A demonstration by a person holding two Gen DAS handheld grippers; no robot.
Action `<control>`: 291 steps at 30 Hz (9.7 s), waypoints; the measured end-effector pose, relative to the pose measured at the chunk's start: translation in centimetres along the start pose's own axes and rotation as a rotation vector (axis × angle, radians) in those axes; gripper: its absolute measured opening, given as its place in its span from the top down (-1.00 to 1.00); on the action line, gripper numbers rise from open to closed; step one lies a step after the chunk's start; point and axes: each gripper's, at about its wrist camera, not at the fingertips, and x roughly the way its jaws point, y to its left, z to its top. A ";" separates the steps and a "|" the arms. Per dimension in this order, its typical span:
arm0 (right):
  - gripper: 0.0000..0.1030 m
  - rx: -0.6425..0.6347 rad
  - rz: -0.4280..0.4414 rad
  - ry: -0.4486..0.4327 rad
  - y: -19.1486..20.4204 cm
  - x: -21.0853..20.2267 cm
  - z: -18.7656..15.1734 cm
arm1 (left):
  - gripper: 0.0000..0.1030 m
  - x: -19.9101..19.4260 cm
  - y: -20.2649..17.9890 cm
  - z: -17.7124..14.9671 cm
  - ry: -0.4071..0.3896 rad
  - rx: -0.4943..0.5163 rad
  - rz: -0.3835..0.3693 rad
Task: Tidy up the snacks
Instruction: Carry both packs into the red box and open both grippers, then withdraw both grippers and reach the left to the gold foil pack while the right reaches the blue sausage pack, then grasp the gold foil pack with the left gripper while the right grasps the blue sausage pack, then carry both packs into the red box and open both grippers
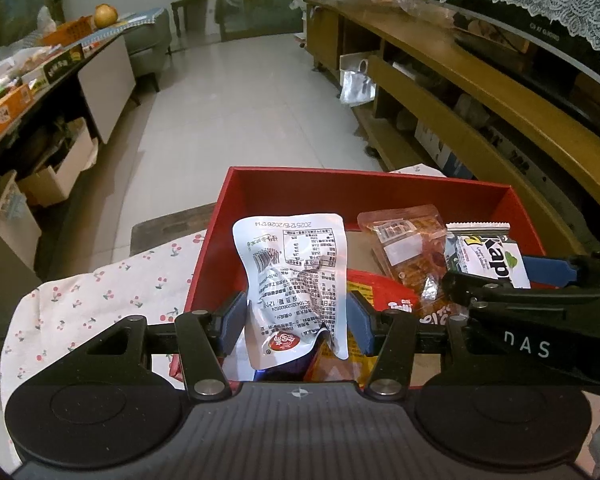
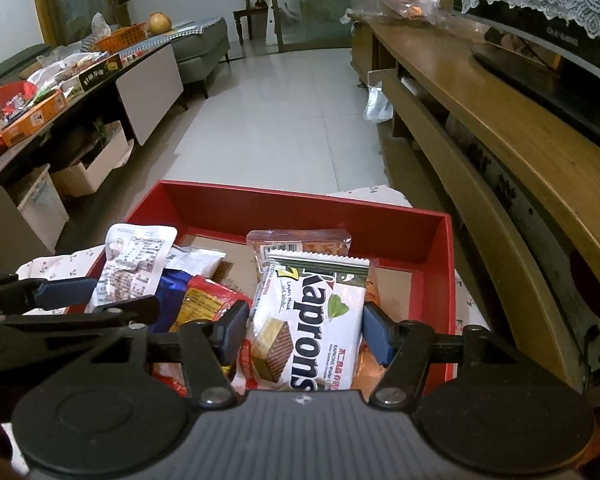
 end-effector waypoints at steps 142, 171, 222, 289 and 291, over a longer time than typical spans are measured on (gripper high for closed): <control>-0.53 -0.158 0.065 0.308 4.5 -3.1 -11.9 | -0.06 -2.6 2.8 -13.6 0.292 0.049 -0.041; -0.52 -0.138 0.055 0.155 3.8 -7.9 -11.0 | 0.10 -7.3 1.4 -11.8 0.149 0.083 -0.068; -0.53 -0.030 0.005 -0.138 1.5 -11.8 -4.2 | 0.13 -10.1 -0.5 -3.9 -0.122 0.089 -0.037; -0.50 0.018 -0.038 0.227 -0.7 2.8 1.5 | -0.01 3.4 -0.1 0.9 0.161 -0.006 -0.021; -0.51 0.020 -0.040 0.225 -0.9 2.7 1.5 | -0.12 3.3 0.1 0.8 0.168 -0.012 -0.025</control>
